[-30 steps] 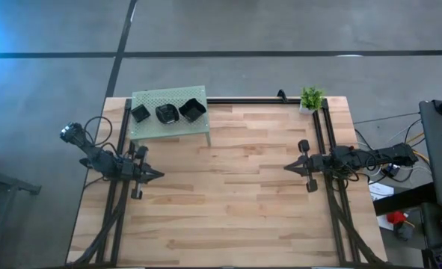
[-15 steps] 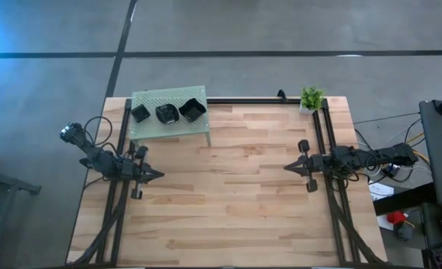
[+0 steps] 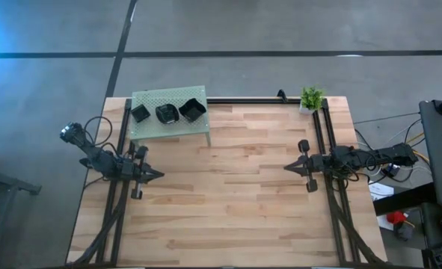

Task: Pick & Place Mini shaped plates
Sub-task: Return to Home Position

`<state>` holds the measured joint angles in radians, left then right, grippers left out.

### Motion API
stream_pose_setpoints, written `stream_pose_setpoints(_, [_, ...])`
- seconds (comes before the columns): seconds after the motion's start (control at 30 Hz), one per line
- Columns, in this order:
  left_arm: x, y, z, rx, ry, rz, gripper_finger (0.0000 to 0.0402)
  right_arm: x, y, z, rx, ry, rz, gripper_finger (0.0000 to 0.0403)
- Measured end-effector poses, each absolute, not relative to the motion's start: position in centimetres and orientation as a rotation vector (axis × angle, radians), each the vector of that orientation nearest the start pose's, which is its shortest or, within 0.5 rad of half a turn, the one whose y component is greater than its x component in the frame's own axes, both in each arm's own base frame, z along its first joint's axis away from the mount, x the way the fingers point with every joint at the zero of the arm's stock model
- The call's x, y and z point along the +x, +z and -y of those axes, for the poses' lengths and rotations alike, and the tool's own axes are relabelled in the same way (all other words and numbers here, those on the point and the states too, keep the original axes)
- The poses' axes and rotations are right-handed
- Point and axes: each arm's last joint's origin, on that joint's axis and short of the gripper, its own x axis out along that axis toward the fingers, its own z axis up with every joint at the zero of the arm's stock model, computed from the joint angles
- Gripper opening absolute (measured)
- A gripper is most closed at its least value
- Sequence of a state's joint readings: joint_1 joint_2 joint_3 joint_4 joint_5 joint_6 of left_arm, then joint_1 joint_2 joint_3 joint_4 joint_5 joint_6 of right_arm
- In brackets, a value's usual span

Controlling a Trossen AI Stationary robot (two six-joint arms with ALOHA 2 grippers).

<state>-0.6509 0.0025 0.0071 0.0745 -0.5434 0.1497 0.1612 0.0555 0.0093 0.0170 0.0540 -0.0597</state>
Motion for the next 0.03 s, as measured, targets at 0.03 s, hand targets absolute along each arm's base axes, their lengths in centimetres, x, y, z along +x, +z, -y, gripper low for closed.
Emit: stream_pose_setpoints(0.03, [8.30,17.26,4.44,0.105,-0.102,0.073,0.0000,9.95,16.40,-1.46,-0.063,0.108,-0.026,0.0008])
